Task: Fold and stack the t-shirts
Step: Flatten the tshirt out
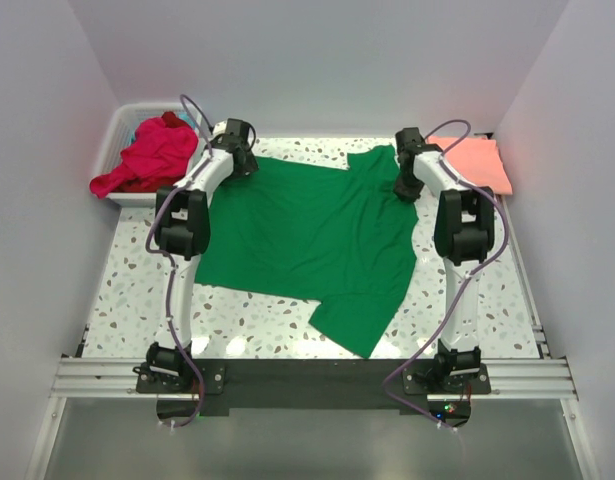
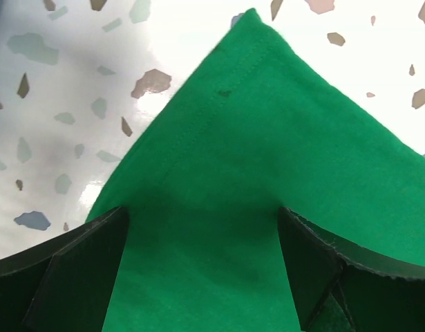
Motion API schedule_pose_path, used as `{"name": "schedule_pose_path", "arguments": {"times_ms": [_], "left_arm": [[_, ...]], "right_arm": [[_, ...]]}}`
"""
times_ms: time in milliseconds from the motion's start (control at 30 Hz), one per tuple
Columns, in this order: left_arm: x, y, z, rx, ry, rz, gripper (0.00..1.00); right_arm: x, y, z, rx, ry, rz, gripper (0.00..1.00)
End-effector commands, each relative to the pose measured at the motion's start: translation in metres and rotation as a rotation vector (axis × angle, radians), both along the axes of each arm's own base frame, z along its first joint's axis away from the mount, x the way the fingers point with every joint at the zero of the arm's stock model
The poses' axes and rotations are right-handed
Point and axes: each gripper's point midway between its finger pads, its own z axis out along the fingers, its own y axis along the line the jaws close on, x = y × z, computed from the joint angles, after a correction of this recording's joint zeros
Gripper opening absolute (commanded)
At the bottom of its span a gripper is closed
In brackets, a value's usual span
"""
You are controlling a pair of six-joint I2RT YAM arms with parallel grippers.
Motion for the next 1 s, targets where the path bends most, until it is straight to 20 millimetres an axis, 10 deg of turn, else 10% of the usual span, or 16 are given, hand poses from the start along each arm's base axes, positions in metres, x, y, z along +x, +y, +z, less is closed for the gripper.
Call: {"name": "schedule_pose_path", "arguments": {"times_ms": [0, 600, 967], "left_arm": [[0.007, 0.016, 0.030, 0.025, -0.060, 0.084, 0.94], [0.028, 0.018, 0.037, 0.018, -0.120, 0.105, 0.94], [0.021, 0.015, 0.096, 0.022, -0.214, 0.013, 0.96]], "right_arm": [[-0.014, -0.023, -0.012, -0.027, 0.060, -0.055, 0.29], [0.039, -0.046, 0.010, -0.054, -0.024, -0.007, 0.29], [0.063, -0.035, 0.107, -0.038, -0.281, 0.099, 0.36]]}}
